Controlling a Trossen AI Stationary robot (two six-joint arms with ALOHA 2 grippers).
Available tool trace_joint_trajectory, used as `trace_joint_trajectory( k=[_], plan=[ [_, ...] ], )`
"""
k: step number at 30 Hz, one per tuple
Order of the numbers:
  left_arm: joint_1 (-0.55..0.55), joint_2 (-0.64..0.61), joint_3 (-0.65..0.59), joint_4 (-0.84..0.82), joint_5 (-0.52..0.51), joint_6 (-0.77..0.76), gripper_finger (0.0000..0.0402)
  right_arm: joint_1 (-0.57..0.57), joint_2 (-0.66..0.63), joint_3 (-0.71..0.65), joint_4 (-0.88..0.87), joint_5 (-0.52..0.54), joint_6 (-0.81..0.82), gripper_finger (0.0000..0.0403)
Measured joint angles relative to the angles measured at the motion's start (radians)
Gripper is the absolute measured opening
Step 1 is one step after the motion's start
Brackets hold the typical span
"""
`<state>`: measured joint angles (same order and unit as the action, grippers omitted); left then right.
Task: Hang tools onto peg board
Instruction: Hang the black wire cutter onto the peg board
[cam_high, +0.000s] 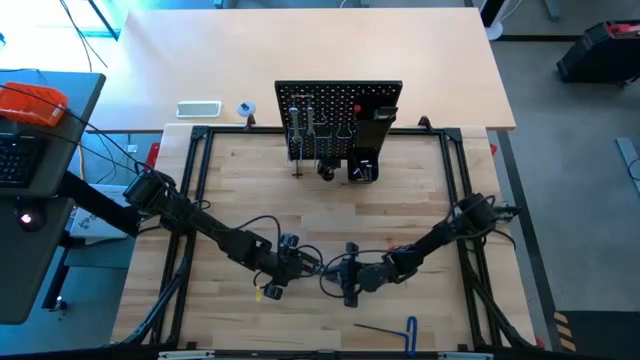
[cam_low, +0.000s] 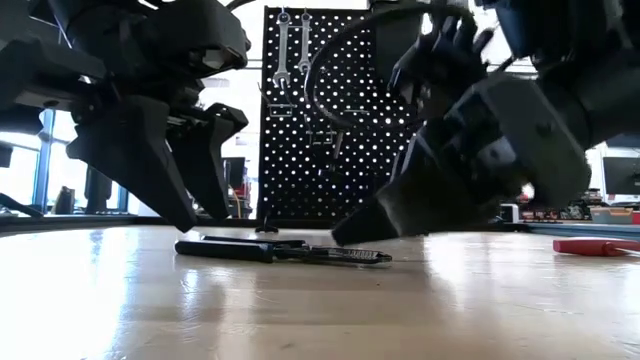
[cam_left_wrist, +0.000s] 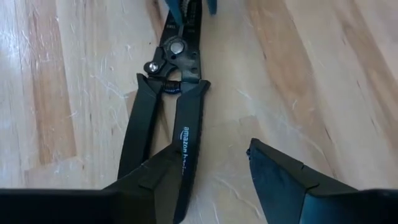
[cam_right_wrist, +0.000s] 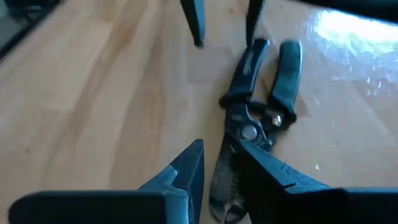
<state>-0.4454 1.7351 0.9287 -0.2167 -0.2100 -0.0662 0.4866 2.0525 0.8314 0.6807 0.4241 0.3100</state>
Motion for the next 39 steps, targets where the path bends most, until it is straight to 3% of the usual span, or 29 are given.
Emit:
trace_joint_trajectory(
  k=[15, 25, 39],
  plan=[
    [-0.001, 0.084, 0.005, 0.004, -0.038, -0.007, 0.0151, -0.009, 0.08, 0.004, 0.034, 0.017, 0.074, 0.0005],
    [-0.011, 0.094, 0.004, -0.009, -0.12, 0.011, 0.0106, -0.008, 0.082, 0.002, 0.045, -0.006, 0.074, 0.0002],
    [-0.019, 0.015, -0.002, -0.094, -0.174, 0.045, 0.0153, -0.009, 0.083, 0.002, 0.031, -0.005, 0.074, 0.0002]
  ],
)
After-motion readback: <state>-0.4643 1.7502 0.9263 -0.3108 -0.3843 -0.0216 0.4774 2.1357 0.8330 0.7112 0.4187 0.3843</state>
